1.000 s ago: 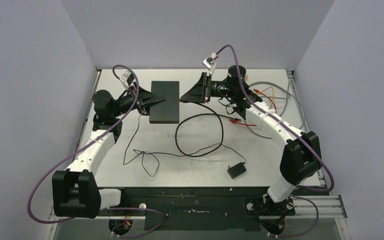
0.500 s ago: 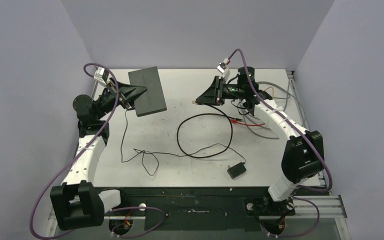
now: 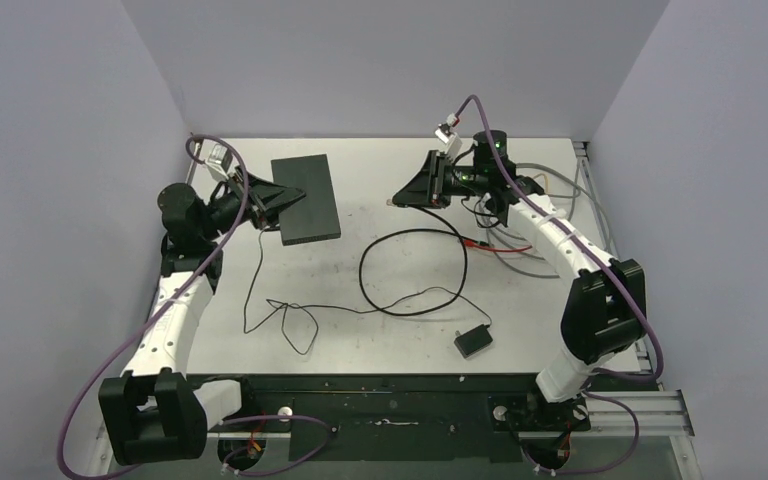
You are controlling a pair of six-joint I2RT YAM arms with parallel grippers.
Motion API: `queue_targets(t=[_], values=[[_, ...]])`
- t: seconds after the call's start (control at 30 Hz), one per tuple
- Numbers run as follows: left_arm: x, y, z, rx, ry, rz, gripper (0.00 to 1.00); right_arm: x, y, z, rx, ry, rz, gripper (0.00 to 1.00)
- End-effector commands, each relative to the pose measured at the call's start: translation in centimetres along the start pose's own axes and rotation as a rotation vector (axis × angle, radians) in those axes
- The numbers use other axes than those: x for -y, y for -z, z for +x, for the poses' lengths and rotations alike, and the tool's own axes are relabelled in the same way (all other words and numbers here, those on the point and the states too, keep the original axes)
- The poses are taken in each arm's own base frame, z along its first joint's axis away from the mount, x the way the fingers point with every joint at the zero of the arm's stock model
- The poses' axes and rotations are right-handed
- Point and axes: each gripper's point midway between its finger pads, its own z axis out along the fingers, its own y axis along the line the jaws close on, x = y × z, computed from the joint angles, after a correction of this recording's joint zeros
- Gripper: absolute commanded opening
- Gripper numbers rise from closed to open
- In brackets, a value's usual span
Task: Pull the plug from the switch port
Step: Place the connector at the center of the board.
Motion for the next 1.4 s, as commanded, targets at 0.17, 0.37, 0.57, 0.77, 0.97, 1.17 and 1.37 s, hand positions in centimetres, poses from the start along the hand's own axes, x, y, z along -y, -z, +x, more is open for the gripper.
queue_targets(t=[0.17, 0.37, 0.57, 0.77, 0.97, 1.17, 1.37], values=[[-0.2, -0.7, 1.4, -0.03, -0.109, -0.099, 0.0, 0.2, 3.6, -10.5, 0.24, 0.224, 0.139, 0.05], [-1.0, -1.4, 2.3, -0.067, -0.102, -0.128, 0.0, -6.9, 8.1, -19.1, 0.481, 0.366, 0.025, 0.05], [-0.8, -2.0, 2.3, -0.077, -0.109, -0.117, 0.0, -9.0, 14.2, -26.1, 0.693, 0.468, 0.03, 0.05], [-0.2, -2.4, 2.2, -0.08, -0.121, -0.101, 0.0, -8.6, 18.8, -30.6, 0.844, 0.57, 0.125, 0.05], [0.1, -2.9, 2.7, -0.091, -0.116, -0.065, 0.0, -0.9, 19.9, -31.1, 0.908, 0.607, 0.385, 0.05], [0.9, -3.4, 3.3, -0.11, -0.131, -0.029, 0.0, 8.5, 17.0, -29.1, 0.861, 0.475, 0.483, 0.05], [1.9, -3.6, 3.4, -0.111, -0.151, 0.008, 0.0, 14.7, 13.4, -25.8, 0.781, 0.354, 0.571, 0.07]])
